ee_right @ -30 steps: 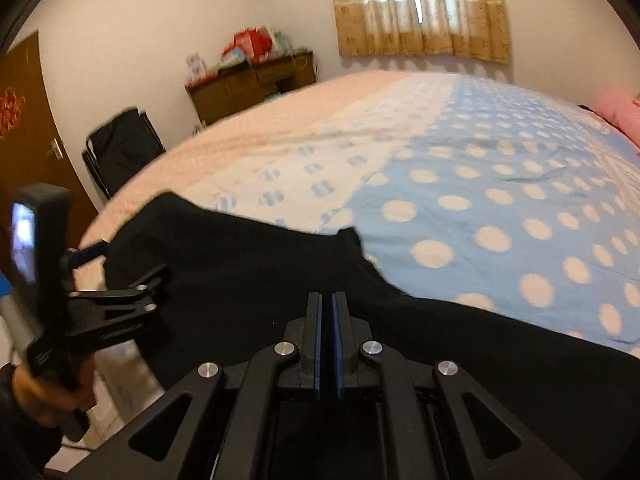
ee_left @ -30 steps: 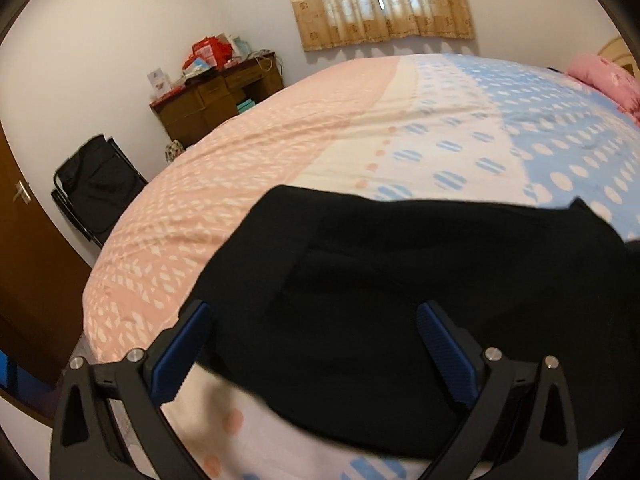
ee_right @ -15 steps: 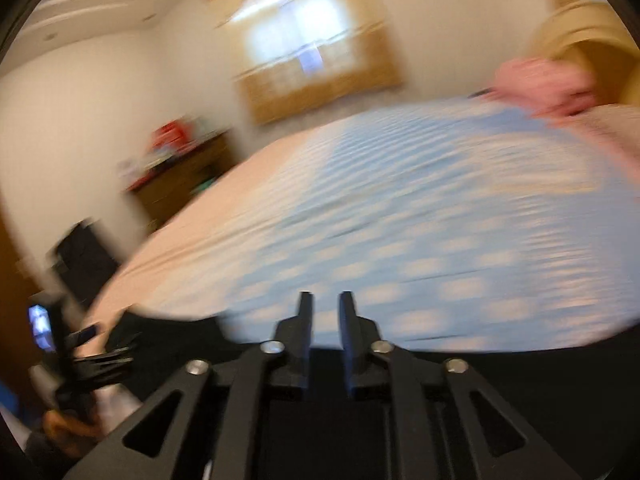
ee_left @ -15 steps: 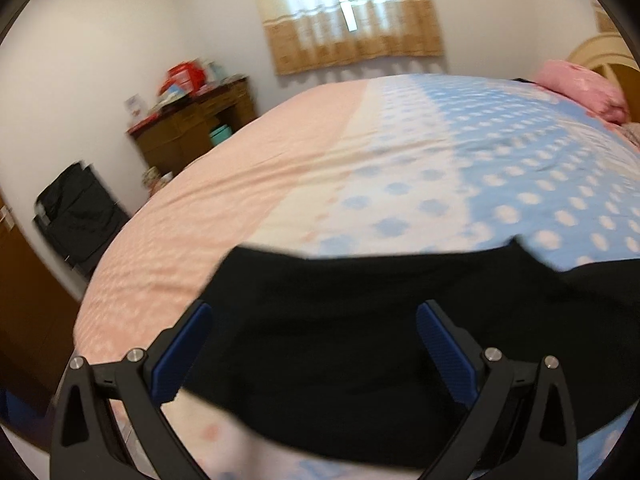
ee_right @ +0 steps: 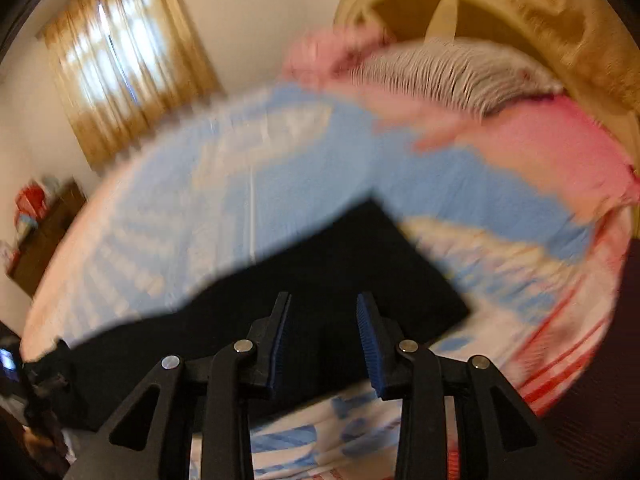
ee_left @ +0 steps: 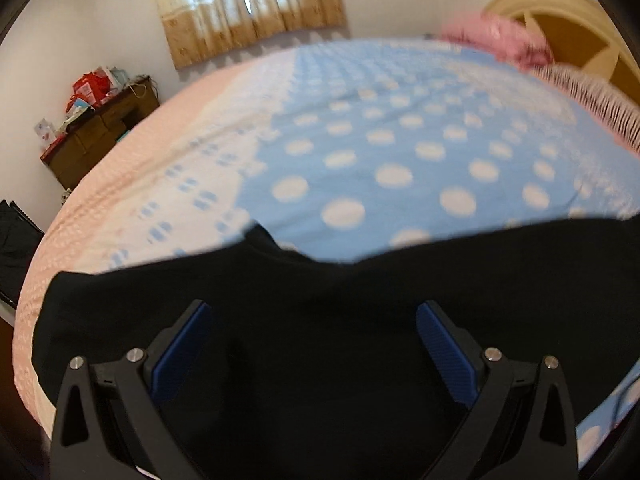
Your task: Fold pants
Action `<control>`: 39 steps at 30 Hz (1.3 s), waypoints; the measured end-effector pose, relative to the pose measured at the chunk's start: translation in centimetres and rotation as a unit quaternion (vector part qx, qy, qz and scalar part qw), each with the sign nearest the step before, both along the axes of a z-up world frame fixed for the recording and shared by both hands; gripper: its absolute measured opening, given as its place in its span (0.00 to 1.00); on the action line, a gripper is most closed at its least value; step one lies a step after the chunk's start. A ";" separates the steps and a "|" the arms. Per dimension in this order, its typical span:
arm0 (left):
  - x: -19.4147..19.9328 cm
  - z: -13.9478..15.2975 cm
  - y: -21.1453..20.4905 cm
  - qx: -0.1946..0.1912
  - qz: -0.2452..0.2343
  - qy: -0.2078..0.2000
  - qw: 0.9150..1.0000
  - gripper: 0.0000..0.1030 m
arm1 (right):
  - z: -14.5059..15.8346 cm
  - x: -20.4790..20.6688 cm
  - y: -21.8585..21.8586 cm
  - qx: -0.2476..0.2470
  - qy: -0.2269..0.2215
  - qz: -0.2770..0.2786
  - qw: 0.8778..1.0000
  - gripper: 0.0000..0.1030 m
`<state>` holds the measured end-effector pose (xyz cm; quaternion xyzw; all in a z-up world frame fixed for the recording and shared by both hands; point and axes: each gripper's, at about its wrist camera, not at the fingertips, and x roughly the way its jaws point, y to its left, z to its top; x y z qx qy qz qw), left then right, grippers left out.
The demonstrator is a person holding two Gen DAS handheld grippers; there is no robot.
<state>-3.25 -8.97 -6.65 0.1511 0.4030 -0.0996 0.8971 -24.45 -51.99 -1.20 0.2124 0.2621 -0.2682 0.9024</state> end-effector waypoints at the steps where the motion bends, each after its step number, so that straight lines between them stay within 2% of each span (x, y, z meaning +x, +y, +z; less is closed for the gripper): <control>1: -0.1 -0.3 -0.2 0.003 0.002 0.001 1.000 1.00 | 0.4 -0.6 -0.2 -0.017 -0.008 -0.010 1.000 0.56; 2: -0.3 -0.2 -0.1 -0.004 0.007 -0.005 1.000 1.00 | 0.5 -0.8 -0.4 -0.030 -0.008 -0.020 0.999 0.69; 3: -0.3 -0.1 0.0 -0.008 0.010 -0.003 1.000 1.00 | 0.4 -0.9 -0.8 -0.040 -0.007 -0.027 0.999 0.70; 7: -0.5 0.5 0.1 -0.008 0.019 -0.002 1.000 1.00 | -1.8 -0.9 -2.1 -0.025 0.017 -0.029 0.999 0.70; 9: -0.8 1.1 0.4 -0.019 0.021 -0.010 1.000 1.00 | -3.0 -0.1 -2.2 -0.026 0.050 -0.034 0.998 0.70; 12: -1.0 1.7 0.6 -0.025 0.019 -0.014 0.999 1.00 | -3.2 -0.1 -1.4 -0.073 0.069 -0.052 0.994 0.70; 18: -1.0 1.4 0.6 -0.021 0.016 -0.013 1.000 1.00 | -4.0 0.4 -0.4 -0.104 0.109 -0.039 0.988 0.69; 19: -1.0 1.2 0.7 -0.022 0.018 -0.011 1.000 1.00 | -4.1 0.8 0.0 -0.116 0.123 -0.034 0.985 0.68; 21: -1.0 0.9 0.8 -0.023 0.021 -0.005 1.000 1.00 | -4.2 1.3 0.7 -0.125 0.133 -0.020 0.983 0.53; 22: -1.0 0.7 0.8 -0.024 0.021 0.000 0.999 1.00 | -4.0 1.4 0.9 -0.126 0.135 -0.016 0.983 0.51; 23: -1.1 0.6 0.8 -0.026 0.021 0.004 0.999 1.00 | -4.0 1.4 0.8 -0.121 0.134 -0.011 0.983 0.43; 24: -1.2 0.6 0.8 -0.027 0.020 0.005 0.999 1.00 | -3.9 1.3 0.5 -0.101 0.124 -0.002 0.987 0.31; 27: -1.6 0.8 1.1 -0.031 0.016 0.001 0.999 1.00 | -3.2 1.0 -0.4 -0.057 0.104 -0.001 0.993 0.13; 30: -1.7 1.3 1.7 -0.036 0.016 -0.006 0.999 1.00 | -1.3 0.7 0.3 -0.037 0.067 0.006 0.997 0.12; 33: -1.5 1.6 2.5 -0.042 0.023 -0.010 0.999 1.00 | 2.3 1.2 4.0 -0.056 0.016 0.058 0.997 0.12; 36: -1.3 1.8 3.4 -0.048 0.032 -0.013 0.998 1.00 | 5.0 3.1 9.4 -0.090 -0.008 0.135 0.987 0.12; 39: -1.1 2.1 4.1 -0.055 0.039 -0.014 0.998 1.00 | 5.8 5.8 16.1 -0.114 -0.023 0.226 0.967 0.12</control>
